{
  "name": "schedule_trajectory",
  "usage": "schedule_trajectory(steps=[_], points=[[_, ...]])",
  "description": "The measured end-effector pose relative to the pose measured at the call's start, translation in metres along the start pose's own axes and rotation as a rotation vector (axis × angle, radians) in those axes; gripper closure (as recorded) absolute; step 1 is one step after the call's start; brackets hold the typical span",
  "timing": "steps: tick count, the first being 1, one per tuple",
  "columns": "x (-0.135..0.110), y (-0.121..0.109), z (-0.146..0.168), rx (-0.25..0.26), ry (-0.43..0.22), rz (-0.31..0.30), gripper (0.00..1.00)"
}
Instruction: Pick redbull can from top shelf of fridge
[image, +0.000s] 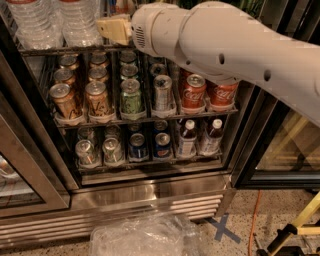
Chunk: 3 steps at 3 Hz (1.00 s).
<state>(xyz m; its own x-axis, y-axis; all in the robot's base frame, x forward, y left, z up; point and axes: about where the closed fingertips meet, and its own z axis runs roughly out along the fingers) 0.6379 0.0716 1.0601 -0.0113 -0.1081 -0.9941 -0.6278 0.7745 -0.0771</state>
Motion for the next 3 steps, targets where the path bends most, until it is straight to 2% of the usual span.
schedule_trajectory(steps=[1, 3], points=[[0.0019, 0.0026, 0.0034, 0.0, 0.002, 0.011, 0.48], [0.0031, 0.0017, 0.0099, 0.005, -0.006, 0.052, 0.94]])
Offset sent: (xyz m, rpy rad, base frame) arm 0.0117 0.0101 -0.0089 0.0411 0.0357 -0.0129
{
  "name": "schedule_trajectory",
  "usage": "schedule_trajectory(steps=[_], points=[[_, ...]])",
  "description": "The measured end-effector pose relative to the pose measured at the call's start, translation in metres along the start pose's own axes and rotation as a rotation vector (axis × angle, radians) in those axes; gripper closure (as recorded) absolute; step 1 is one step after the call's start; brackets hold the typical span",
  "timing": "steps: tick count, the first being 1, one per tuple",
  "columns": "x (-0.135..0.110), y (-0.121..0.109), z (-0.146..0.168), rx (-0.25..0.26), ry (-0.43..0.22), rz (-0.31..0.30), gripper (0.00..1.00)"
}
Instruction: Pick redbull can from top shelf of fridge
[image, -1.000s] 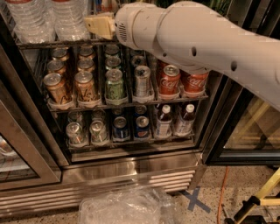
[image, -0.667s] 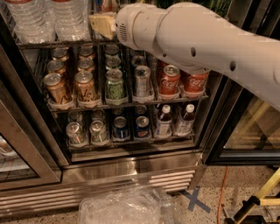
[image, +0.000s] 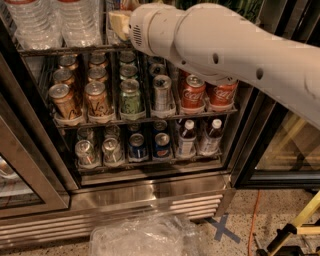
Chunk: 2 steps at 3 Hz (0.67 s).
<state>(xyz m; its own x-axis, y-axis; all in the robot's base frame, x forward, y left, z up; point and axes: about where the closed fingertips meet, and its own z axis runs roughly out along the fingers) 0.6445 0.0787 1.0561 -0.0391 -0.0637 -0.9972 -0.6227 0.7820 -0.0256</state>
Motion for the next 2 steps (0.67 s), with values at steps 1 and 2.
schedule_trajectory(steps=[1, 2], points=[[-0.0019, -0.0002, -0.0003, 0.0, 0.0, 0.0, 1.0], [-0.0019, 0.0019, 0.0013, -0.008, 0.0, 0.007, 1.0]])
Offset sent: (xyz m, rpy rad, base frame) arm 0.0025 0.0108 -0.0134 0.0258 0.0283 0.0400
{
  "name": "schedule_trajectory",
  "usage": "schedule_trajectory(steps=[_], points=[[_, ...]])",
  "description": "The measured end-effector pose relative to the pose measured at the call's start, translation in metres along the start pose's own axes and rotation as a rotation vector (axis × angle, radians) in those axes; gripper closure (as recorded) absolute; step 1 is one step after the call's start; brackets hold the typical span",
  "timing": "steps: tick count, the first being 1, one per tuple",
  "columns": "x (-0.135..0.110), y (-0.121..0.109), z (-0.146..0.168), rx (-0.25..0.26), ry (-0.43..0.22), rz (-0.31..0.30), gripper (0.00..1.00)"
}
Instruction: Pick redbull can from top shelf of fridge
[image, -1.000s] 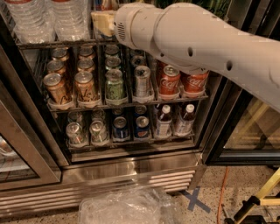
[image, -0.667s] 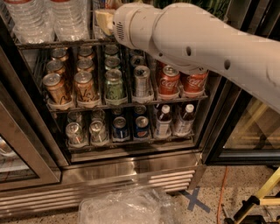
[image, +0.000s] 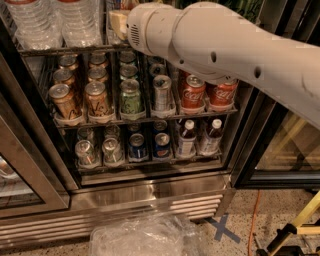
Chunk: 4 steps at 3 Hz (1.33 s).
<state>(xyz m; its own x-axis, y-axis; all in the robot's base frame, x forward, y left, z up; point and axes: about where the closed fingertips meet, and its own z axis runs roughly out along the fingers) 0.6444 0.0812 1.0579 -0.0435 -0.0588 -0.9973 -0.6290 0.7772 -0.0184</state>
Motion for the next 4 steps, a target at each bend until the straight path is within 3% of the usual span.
schedule_trajectory(steps=[2, 4], points=[[-0.001, 0.002, 0.001, -0.018, 0.002, -0.001, 1.0], [-0.011, 0.02, 0.006, -0.081, -0.022, -0.023, 1.0]])
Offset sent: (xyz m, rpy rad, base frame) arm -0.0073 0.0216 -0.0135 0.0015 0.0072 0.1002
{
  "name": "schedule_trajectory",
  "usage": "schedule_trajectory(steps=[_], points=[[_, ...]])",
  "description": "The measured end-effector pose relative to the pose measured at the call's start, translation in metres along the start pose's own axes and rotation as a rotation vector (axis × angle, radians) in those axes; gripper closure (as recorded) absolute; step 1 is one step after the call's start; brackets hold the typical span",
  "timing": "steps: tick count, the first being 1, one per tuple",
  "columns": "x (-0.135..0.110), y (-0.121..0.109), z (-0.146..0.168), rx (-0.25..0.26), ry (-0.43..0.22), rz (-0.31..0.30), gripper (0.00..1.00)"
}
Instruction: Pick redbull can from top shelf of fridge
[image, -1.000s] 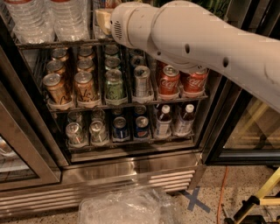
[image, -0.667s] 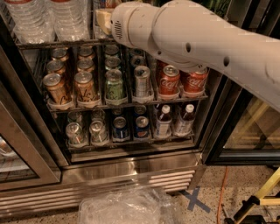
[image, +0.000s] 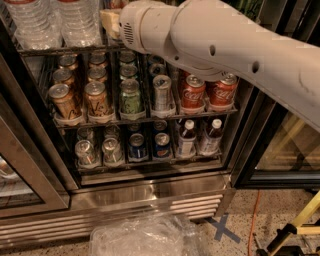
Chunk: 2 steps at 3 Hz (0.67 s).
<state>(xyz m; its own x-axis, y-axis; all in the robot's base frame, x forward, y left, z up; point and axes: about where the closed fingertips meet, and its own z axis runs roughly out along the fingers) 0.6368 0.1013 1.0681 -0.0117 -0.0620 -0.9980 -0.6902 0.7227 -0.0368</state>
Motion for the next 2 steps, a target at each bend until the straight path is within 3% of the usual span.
schedule_trajectory(steps=[2], points=[[-0.0178, 0.0086, -0.0076, -0.033, -0.049, -0.048, 1.0]])
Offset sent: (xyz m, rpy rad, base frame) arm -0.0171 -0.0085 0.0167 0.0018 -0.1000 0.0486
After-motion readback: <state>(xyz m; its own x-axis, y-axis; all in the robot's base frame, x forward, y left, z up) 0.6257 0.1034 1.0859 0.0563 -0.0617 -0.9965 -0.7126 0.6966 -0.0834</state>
